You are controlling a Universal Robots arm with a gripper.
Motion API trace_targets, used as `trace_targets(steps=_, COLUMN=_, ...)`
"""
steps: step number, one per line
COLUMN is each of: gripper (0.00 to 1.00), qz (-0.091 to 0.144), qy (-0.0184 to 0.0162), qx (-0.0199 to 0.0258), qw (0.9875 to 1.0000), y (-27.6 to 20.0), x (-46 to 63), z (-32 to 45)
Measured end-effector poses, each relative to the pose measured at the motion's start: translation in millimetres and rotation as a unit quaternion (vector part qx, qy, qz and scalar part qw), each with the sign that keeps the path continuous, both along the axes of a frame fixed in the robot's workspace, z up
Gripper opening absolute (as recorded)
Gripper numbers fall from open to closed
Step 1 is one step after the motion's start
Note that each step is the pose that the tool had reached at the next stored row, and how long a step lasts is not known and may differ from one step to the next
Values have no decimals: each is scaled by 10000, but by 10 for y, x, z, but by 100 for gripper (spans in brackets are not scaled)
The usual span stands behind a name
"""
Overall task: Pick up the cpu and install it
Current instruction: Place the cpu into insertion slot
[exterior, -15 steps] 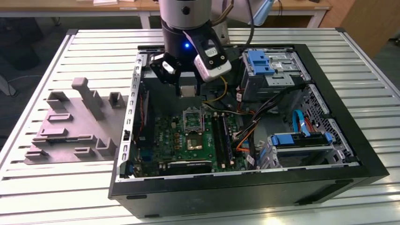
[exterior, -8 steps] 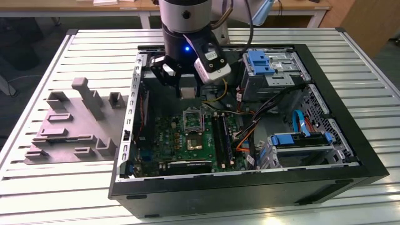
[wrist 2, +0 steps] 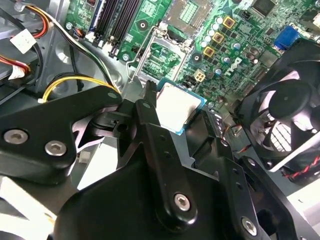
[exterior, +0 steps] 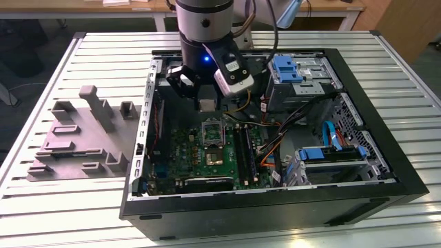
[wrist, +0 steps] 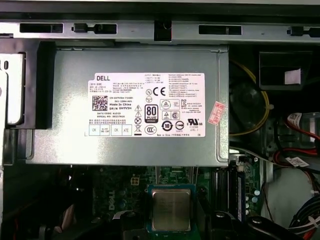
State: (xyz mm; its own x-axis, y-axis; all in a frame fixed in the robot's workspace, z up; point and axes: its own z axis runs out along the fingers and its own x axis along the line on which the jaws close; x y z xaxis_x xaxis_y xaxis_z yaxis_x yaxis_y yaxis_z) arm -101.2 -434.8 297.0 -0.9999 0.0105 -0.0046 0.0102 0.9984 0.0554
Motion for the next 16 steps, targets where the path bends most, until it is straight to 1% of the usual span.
trace_targets(steps=7, gripper=47, qz=0, qy=0, qx=0, qw=10000, y=0, x=0, z=-50)
trace_targets(steps=14, gripper=47, qz=0, qy=-1, qx=0, qw=10000, y=-2, x=0, z=-53)
trace_targets(steps=16, gripper=47, qz=1, qy=0, qx=0, qw=10000, y=-10, x=1, z=-57)
